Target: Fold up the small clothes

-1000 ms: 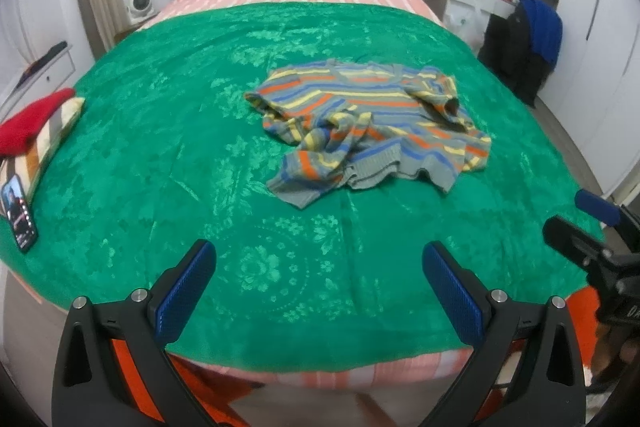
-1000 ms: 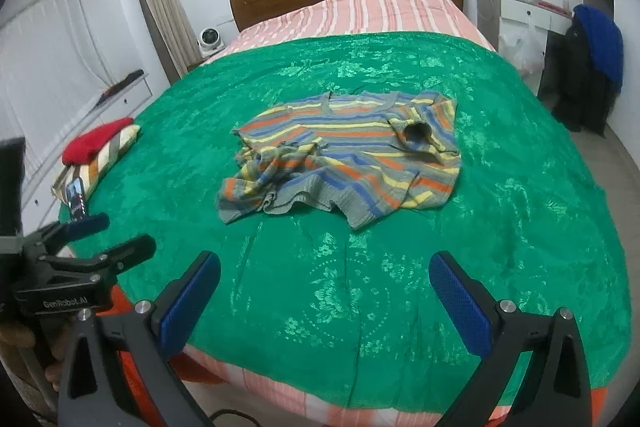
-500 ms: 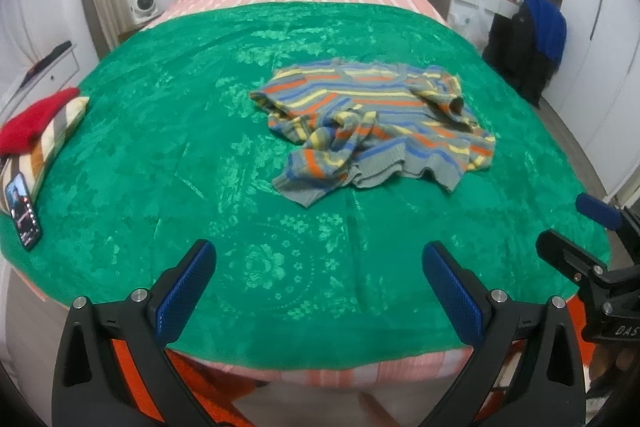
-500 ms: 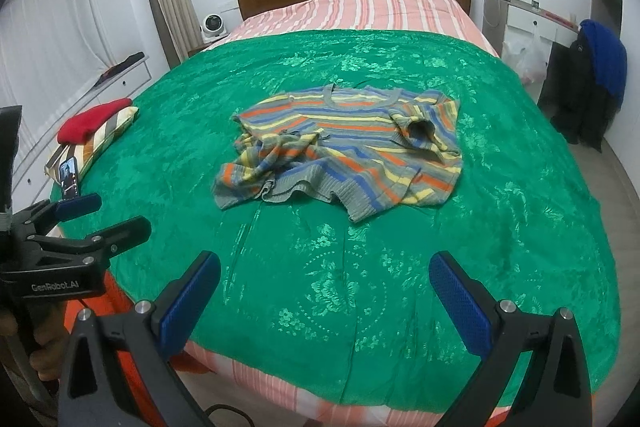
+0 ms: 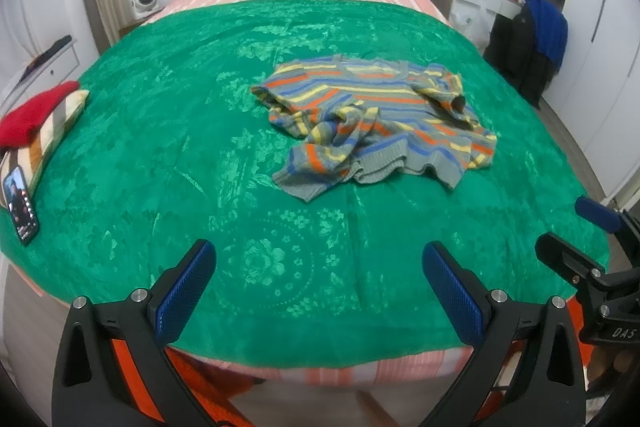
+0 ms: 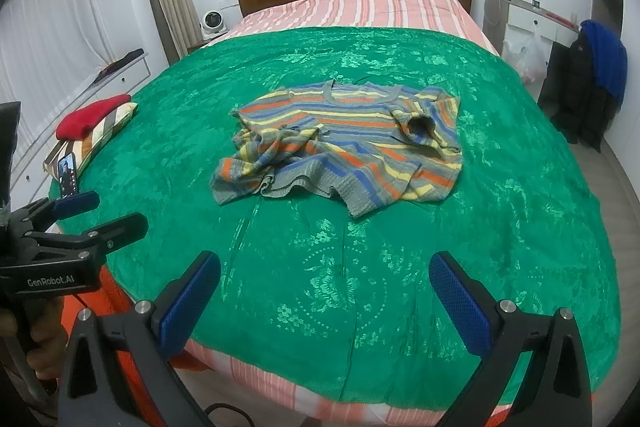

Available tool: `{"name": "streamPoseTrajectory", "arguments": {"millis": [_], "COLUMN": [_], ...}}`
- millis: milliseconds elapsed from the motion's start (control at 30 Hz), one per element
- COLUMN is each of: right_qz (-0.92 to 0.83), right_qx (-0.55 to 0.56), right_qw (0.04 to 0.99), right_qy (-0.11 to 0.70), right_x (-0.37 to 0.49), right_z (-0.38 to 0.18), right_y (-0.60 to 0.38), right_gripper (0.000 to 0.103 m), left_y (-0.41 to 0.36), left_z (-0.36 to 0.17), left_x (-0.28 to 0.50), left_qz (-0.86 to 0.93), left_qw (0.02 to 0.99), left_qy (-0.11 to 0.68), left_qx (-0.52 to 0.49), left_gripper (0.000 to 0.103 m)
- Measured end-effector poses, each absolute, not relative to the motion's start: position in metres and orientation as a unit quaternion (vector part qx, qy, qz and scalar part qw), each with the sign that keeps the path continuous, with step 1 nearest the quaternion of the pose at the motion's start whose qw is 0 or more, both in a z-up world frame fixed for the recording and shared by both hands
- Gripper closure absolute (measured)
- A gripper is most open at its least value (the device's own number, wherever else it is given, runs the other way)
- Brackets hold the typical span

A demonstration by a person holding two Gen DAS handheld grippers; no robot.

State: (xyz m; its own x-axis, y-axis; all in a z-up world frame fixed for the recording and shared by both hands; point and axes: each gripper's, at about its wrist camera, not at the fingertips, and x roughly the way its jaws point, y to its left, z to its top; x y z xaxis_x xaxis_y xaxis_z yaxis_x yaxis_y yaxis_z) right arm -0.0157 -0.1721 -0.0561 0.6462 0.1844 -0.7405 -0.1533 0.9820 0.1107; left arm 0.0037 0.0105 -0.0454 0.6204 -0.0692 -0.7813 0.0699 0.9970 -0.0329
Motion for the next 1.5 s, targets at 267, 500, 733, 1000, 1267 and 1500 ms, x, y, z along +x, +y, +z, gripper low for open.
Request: {"name": "streamPoseTrajectory", "arguments": {"millis": [267, 500, 733, 1000, 1267, 1500], "right_qz": [0.092, 0.085, 0.075, 0.148, 0.154, 0.228], "right_qx": [0.021, 0.024, 0.039, 0.216, 0.33, 0.232], "right_qw": [0.907, 0.914, 0.924, 0.848, 0.821, 0.818], "right_qy": [0.411, 0.396, 0.374, 0.461, 0.44, 0.475], "right_x": [-0.016, -0.018, -0.006, 0.095, 0.124, 0.024], "right_z": [-0.057, -0.051, -0.066, -0.166, -0.185, -0.11], "right_y": [-0.172, -0.177, -0.206, -0.247, -0.264, -0.297], "right_gripper": [0.0, 0.0, 0.0, 0.003, 0.098, 0.098], "left_y": [0.012, 0.029, 0.062, 0.025, 0.052, 0.077], "left_z": [-0.046, -0.051, -0.101, -0.163, -0.142, -0.128], "left_x": [0.004, 0.01, 0.05, 0.126, 0.125, 0.048], "left_qz": [-0.04, -0.025, -0.051, -0.1, -0.164, -0.23], "left_qw": [0.9, 0.899, 0.879, 0.876, 0.86, 0.805], "left_qy": [0.435, 0.436, 0.472, 0.467, 0.482, 0.544], "left_qx": [-0.002, -0.019, -0.054, 0.065, -0.015, -0.061], "left_gripper": [0.0, 0.0, 0.0, 0.013, 0.097, 0.094]}}
